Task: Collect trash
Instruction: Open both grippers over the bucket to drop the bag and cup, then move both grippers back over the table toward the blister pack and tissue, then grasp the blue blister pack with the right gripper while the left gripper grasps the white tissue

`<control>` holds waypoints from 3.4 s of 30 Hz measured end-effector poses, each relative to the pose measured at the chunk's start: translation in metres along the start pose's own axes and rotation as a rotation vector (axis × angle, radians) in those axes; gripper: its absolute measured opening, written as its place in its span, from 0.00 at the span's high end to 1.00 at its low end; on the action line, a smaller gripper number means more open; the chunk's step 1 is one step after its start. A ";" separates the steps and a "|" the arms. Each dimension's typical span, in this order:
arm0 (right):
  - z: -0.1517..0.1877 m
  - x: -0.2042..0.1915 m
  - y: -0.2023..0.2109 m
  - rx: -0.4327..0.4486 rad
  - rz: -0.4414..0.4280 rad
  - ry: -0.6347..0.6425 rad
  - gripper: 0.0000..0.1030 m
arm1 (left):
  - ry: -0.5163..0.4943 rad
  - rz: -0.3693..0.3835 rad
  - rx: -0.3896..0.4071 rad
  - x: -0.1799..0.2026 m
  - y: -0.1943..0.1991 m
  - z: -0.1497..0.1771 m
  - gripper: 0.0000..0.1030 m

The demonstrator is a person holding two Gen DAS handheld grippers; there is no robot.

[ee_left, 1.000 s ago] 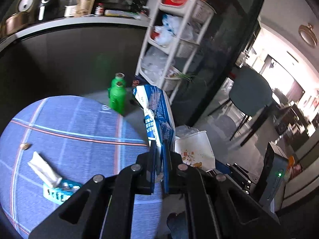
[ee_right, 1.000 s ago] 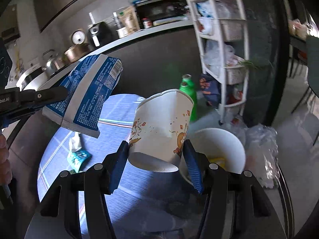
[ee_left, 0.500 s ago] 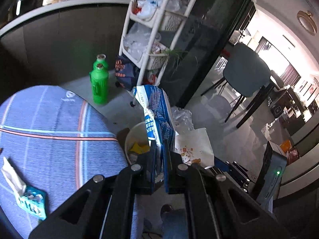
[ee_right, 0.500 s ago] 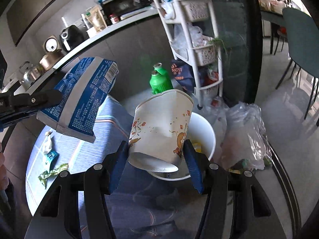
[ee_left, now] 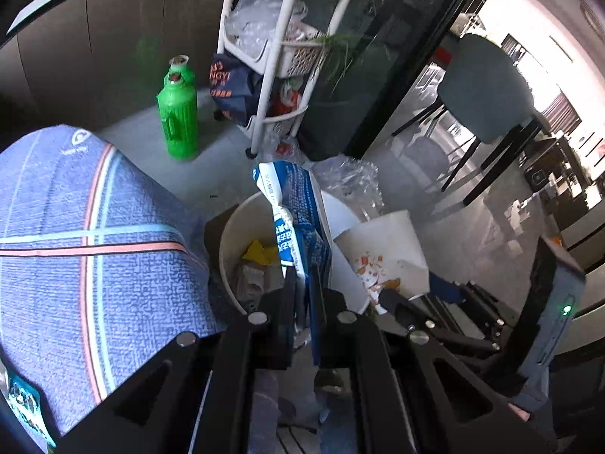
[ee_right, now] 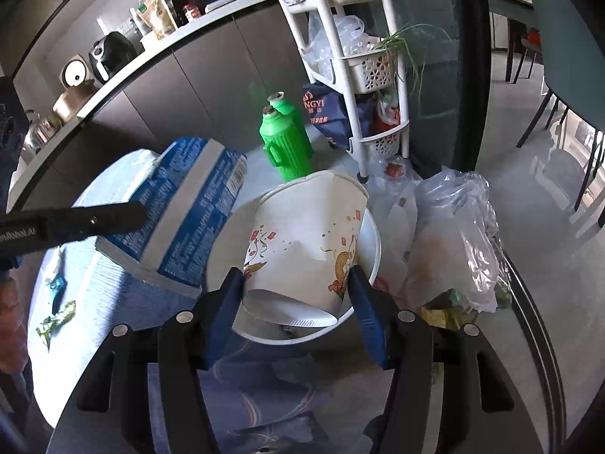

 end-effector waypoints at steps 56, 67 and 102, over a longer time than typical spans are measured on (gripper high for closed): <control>0.009 -0.147 0.083 0.077 -0.133 0.319 0.08 | 0.170 -0.353 0.415 -0.058 0.228 0.063 0.04; 0.036 -0.229 0.073 0.001 -0.246 0.470 0.08 | 0.438 -0.437 0.393 -0.172 0.264 0.145 0.04; 0.076 -0.406 -0.093 -0.418 -0.427 0.980 0.24 | 0.688 -0.318 0.265 -0.329 0.237 0.239 0.14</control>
Point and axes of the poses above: each gripper's, at about its wrist camera, not at the fingertips, and y roughly against the way its jaws point, x to its right, z to its underside, the point moved 6 cm from there along -y, roughly the way its jaws point, and after that the axes turned 5 degrees about -z, right-handed, at the moved point
